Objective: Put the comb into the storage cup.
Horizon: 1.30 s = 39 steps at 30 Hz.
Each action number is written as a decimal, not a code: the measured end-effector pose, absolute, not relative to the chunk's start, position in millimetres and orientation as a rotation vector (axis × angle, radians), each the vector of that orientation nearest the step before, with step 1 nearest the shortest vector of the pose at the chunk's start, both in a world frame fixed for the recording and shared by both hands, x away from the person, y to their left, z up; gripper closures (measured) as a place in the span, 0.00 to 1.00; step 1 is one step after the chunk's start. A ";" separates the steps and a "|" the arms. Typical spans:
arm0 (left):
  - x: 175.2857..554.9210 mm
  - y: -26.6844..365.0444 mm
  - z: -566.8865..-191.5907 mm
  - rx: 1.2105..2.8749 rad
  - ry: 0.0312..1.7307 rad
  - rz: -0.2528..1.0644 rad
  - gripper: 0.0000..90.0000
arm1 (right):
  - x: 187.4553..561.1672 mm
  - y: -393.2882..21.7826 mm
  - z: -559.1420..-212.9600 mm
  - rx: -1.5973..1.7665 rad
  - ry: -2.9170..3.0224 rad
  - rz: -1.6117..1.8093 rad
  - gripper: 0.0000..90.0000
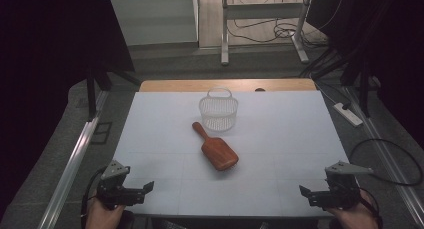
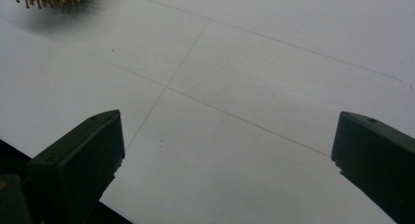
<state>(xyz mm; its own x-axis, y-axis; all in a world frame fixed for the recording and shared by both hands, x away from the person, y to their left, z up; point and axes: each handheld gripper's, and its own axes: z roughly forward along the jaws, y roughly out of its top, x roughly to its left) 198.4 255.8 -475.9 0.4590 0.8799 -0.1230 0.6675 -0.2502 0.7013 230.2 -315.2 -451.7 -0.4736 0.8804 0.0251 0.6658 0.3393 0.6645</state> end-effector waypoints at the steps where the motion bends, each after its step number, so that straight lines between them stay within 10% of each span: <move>1: 199.2 254.9 -475.7 2.008 1.285 0.385 0.01 | 229.9 -315.9 -452.3 1.373 2.271 0.879 0.00; 39: 204.5 255.6 -473.6 1.992 1.256 0.311 0.00 | 231.0 -316.2 -450.4 1.339 2.268 0.897 0.00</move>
